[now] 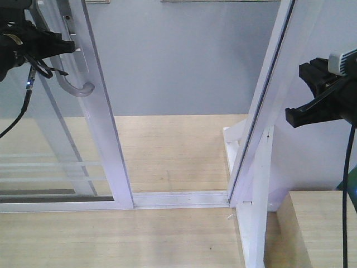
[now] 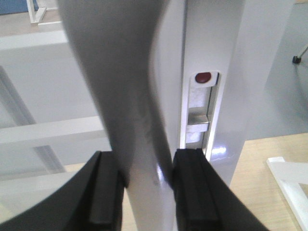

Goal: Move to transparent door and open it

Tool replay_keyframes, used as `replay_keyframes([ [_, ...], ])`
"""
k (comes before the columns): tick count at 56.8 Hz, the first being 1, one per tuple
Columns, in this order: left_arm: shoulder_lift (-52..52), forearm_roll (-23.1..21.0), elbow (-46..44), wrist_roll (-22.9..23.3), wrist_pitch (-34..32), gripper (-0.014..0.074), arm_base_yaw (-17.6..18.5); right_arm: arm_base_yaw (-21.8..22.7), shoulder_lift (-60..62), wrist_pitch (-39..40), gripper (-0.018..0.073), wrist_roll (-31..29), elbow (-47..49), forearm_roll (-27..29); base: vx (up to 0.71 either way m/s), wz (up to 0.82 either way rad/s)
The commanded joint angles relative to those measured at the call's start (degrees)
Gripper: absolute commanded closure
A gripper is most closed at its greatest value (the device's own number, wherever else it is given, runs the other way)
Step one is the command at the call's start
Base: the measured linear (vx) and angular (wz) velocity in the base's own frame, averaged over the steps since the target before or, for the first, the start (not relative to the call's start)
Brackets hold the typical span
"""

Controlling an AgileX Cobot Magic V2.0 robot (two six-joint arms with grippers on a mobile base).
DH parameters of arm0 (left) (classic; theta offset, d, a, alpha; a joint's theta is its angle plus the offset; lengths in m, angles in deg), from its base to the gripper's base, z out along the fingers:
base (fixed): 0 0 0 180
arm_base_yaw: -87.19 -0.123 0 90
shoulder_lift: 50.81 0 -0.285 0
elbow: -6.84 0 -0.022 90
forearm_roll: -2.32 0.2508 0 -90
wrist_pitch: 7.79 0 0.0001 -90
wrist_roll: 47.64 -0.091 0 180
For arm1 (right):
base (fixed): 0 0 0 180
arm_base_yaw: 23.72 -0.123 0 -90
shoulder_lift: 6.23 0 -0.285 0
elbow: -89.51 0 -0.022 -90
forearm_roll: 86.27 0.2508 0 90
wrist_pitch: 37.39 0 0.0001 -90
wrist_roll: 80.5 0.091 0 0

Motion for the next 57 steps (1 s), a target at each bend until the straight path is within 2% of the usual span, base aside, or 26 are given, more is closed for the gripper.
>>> replay_keyframes([
  [1,-7.8,0.5,-3.0,-0.9,-9.6,0.0596,-1.7,0.3,0.5,4.3,0.0561,0.0,1.7,0.2,0.0,0.0],
  [11,-9.6,0.5,-3.0,-0.8,-8.4,0.0596,-4.9,0.3,0.5,4.3,0.0561,0.0,1.7,0.2,0.0,0.0],
  [21,-11.0,0.5,-3.0,-0.5,-2.8,0.0596,-7.1,0.3,0.5,4.3,0.0561,0.0,1.7,0.2,0.0,0.0],
  [39,-17.0,0.4,-3.0,-0.5,5.0,0.0596,-6.9,0.3,0.5,4.3,0.0561,0.0,1.7,0.4,0.0,0.0],
  [45,-19.1,0.3,-2.8,-0.4,7.7,0.0596,-6.9,0.3,0.5,4.2,0.0561,1.9,1.7,1.5,0.0,0.0],
  [53,-23.4,-2.7,2.4,-0.5,5.8,0.0596,-6.3,0.3,0.5,4.2,0.0561,2.2,1.7,2.0,0.0,0.0],
  [57,-26.1,-2.5,6.5,-0.5,4.1,0.0596,-5.4,0.3,0.5,4.2,0.0561,2.6,1.7,2.0,0.0,0.0],
])
